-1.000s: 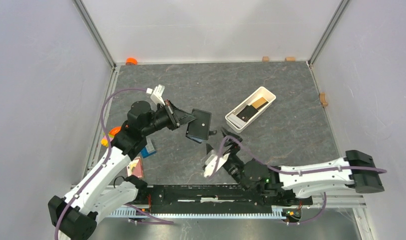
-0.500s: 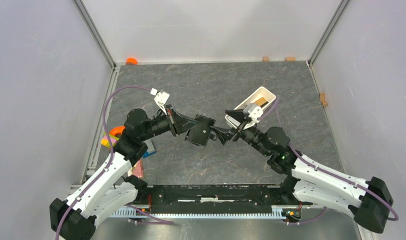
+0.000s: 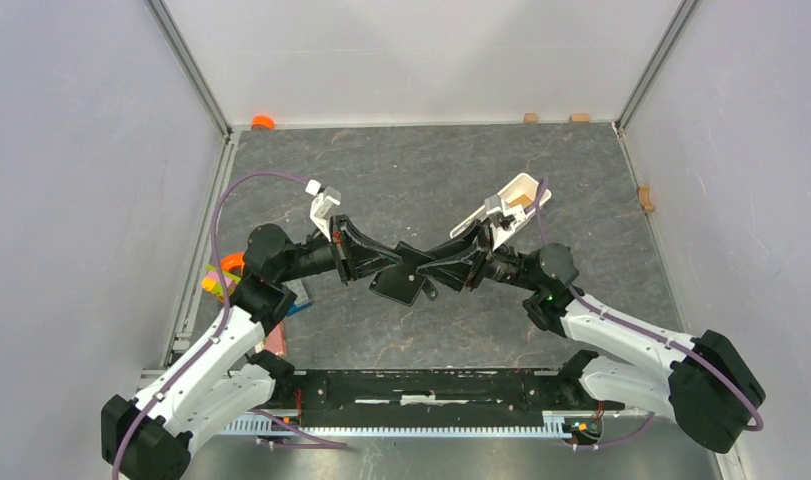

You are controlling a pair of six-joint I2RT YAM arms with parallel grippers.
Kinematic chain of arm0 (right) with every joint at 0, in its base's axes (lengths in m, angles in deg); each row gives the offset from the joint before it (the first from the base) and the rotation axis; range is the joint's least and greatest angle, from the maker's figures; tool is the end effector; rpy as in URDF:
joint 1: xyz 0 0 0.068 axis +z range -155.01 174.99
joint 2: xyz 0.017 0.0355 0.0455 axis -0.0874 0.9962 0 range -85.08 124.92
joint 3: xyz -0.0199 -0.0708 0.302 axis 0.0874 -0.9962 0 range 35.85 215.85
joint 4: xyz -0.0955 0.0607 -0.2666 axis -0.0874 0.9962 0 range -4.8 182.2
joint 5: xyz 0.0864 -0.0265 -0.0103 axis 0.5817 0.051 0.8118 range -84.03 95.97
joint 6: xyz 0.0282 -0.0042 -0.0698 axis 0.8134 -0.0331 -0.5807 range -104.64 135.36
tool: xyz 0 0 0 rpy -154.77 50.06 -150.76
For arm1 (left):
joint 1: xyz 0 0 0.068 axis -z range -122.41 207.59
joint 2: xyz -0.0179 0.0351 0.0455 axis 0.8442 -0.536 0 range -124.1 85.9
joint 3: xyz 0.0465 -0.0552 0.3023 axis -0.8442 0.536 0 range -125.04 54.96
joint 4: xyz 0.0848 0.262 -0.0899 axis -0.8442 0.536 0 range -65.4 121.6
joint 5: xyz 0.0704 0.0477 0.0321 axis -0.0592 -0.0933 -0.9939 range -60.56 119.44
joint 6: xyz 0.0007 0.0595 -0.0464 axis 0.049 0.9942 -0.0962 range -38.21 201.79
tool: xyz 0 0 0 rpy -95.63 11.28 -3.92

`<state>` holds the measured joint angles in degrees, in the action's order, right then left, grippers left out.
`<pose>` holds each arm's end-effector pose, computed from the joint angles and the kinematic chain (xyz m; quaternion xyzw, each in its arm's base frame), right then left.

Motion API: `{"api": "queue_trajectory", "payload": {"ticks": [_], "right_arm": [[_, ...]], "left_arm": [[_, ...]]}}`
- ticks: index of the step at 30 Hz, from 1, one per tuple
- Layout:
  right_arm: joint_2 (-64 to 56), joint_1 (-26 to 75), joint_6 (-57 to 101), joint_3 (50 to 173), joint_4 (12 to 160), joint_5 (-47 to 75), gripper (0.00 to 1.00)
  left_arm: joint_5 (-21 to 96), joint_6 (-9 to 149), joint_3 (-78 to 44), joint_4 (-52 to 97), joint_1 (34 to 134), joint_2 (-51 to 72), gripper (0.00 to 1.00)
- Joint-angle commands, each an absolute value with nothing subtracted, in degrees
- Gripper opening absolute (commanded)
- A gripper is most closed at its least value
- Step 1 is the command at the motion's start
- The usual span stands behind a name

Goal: Put the credit cards into the card holder
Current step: Turn over the card holder.

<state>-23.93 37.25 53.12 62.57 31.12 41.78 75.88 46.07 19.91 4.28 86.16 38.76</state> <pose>0.1620 0.1974 0.3154 -0.2726 0.5379 0.6357 0.4819 0.1641 -0.1418 0.3536 0.2599 0.6189 -0.5882 0.4510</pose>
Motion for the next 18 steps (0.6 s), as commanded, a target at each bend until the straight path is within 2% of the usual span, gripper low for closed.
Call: {"api": "queue_trajectory", "payload": {"ticks": [1,2,4,6,8,10,14,18], "right_arm": [[-23.5,37.2,55.0,63.5,26.7,47.5,0.27],[-23.7,37.2,53.7,64.1,29.2,47.4,0.18],[-24.0,37.2,49.9,65.4,34.9,46.9,0.02],[-25.0,37.2,43.5,66.8,42.3,45.8,0.0],[-26.5,37.3,33.7,68.7,54.2,42.4,0.0],[-27.8,37.3,25.2,70.5,64.1,37.5,0.0],[-27.9,38.9,12.2,72.1,77.6,28.2,0.0],[-26.6,42.1,7.6,68.0,77.9,21.7,0.0]], "left_arm": [[78.2,44.3,19.9,-2.1,86.1,38.6,0.03],[78.4,44.1,20.0,-1.9,86.2,38.4,0.05],[78.3,44.2,19.9,-0.8,86.3,38.2,0.15],[78.2,45.6,19.4,2.6,86.3,37.9,0.37],[76.5,49.3,17.8,10.0,86.2,37.5,0.7],[72.0,52.7,16.5,17.8,86.3,37.8,0.87],[63.1,51.0,20.5,18.4,88.9,40.5,0.93],[53.6,49.0,29.7,8.9,96.2,41.8,0.94]]}}
